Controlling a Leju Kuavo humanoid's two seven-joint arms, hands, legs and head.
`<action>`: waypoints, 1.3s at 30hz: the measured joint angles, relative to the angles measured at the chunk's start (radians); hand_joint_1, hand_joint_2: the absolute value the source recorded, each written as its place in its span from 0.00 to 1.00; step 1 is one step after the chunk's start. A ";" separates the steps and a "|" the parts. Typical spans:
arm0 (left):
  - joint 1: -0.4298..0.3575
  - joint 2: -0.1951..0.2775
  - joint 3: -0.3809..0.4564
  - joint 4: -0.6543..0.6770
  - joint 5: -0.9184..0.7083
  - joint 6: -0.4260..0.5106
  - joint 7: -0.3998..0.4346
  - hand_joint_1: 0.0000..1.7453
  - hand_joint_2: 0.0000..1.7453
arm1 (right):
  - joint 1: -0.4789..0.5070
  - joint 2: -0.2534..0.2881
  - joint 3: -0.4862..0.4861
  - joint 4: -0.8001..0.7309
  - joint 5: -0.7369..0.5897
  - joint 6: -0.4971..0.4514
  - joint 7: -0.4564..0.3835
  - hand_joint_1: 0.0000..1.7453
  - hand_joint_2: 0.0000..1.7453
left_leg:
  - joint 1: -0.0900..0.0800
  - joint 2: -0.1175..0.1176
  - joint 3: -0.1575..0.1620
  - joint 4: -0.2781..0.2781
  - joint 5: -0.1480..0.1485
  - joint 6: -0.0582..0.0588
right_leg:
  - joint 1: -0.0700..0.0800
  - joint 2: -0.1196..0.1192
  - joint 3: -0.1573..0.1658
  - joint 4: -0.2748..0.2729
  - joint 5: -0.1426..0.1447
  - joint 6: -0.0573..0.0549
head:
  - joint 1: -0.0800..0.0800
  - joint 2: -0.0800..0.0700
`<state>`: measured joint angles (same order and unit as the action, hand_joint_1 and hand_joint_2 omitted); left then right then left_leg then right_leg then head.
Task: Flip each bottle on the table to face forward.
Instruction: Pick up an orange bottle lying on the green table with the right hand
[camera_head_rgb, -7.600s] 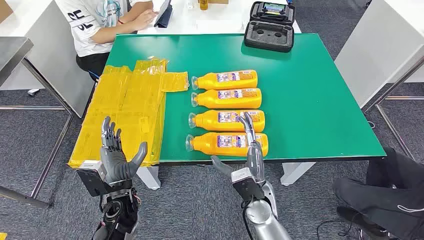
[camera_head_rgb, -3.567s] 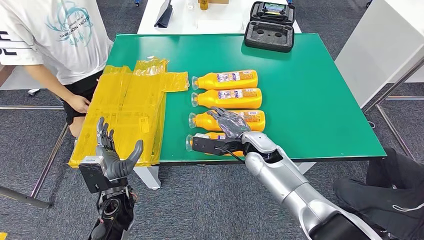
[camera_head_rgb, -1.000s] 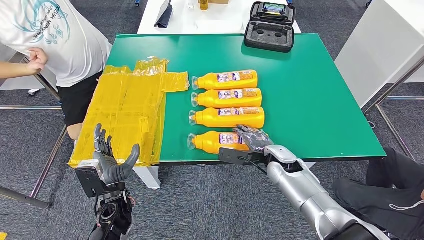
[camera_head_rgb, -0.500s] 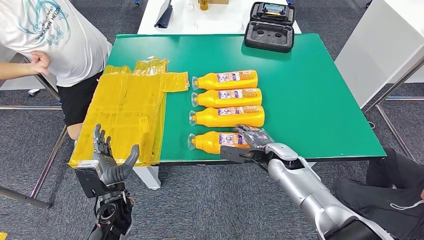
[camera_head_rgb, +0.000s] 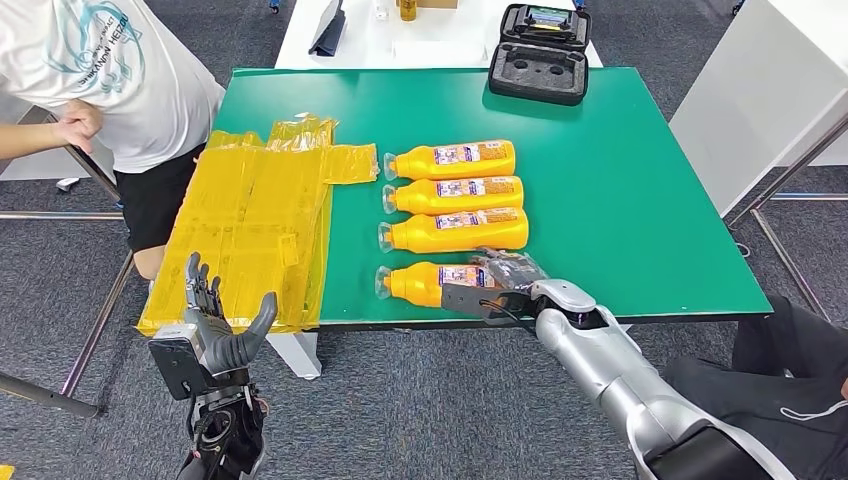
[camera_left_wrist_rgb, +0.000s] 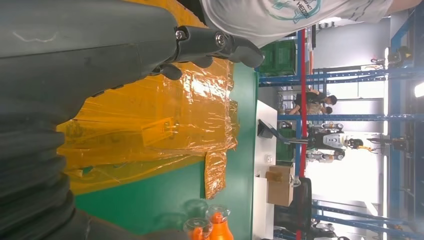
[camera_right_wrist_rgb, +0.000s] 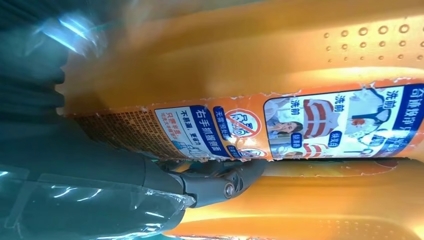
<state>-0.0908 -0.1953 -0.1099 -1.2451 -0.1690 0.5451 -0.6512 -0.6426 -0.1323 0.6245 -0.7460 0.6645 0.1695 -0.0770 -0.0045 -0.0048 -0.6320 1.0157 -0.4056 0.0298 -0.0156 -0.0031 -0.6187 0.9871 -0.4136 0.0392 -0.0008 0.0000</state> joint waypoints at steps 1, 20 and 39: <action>0.000 0.000 0.000 0.000 0.000 0.000 0.000 0.00 1.00 | -0.002 0.001 0.000 0.003 -0.001 0.001 -0.001 0.60 1.00 | 0.000 0.000 0.000 0.000 0.000 0.000 | 0.000 0.000 0.000 0.000 0.000 0.000 | 0.000 0.000; 0.002 0.000 0.001 0.000 0.000 -0.001 -0.008 0.00 1.00 | -0.059 0.026 0.008 0.087 -0.016 0.025 -0.022 0.95 1.00 | 0.000 0.000 0.000 0.000 0.000 0.000 | 0.000 0.000 0.000 0.000 0.000 0.000 | 0.000 0.000; 0.019 -0.001 0.010 -0.001 -0.011 -0.015 -0.017 0.00 1.00 | -0.039 0.081 -0.031 0.033 -0.173 -0.067 -0.250 1.00 1.00 | 0.000 0.000 0.000 0.000 0.000 0.000 | 0.000 0.000 0.000 0.000 0.000 0.000 | 0.000 0.000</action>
<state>-0.0722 -0.1961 -0.0994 -1.2464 -0.1802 0.5303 -0.6683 -0.6819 -0.0515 0.5931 -0.7131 0.4919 0.1021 -0.3265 -0.0042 -0.0053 -0.6317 1.0157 -0.4055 0.0296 -0.0153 -0.0035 -0.6184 0.9873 -0.4137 0.0391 -0.0009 0.0000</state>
